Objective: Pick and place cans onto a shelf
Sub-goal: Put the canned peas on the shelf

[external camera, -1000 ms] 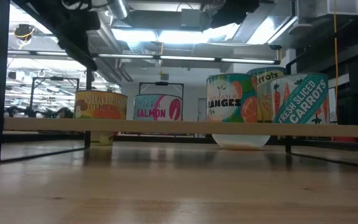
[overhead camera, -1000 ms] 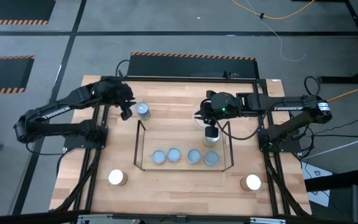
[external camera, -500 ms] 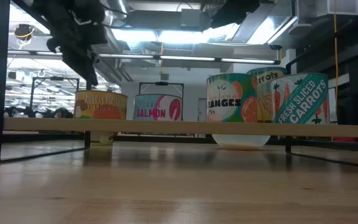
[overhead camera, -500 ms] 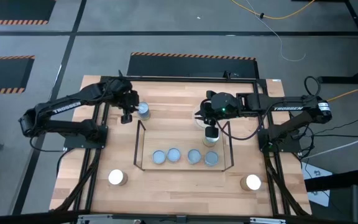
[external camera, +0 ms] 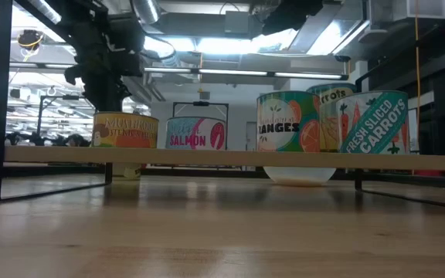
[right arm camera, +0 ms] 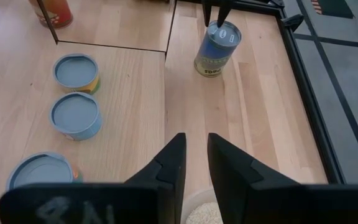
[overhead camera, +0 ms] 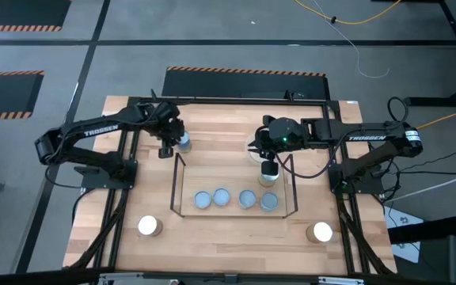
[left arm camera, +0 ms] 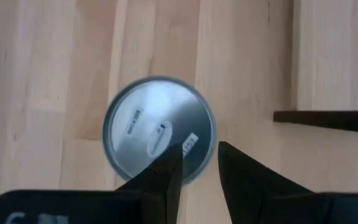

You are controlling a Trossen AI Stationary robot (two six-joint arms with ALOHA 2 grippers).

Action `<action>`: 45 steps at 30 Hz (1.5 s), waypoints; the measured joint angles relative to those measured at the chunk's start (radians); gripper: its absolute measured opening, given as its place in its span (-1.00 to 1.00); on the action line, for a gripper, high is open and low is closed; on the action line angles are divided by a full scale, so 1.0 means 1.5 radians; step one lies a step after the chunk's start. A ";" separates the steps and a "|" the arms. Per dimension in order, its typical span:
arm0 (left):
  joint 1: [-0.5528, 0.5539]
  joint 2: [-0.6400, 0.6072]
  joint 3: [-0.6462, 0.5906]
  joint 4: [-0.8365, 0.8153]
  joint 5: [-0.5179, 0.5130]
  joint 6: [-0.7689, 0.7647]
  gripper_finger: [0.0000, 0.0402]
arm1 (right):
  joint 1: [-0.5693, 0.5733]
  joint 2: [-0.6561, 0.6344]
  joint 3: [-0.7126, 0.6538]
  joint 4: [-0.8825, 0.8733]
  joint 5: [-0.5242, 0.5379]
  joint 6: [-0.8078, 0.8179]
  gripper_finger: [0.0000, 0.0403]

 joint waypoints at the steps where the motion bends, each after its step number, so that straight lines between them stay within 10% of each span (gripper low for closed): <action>1: 0.000 0.005 0.000 0.005 0.000 0.000 -0.52 | 0.000 0.000 0.000 0.000 0.000 0.000 -0.65; 24: -0.003 0.043 0.001 0.015 -0.034 -0.004 -0.54 | 0.000 0.000 0.000 -0.001 0.000 -0.001 -0.65; 45: -0.003 0.042 -0.001 0.046 -0.039 -0.011 -0.99 | 0.000 0.000 0.000 -0.001 0.000 -0.001 -0.65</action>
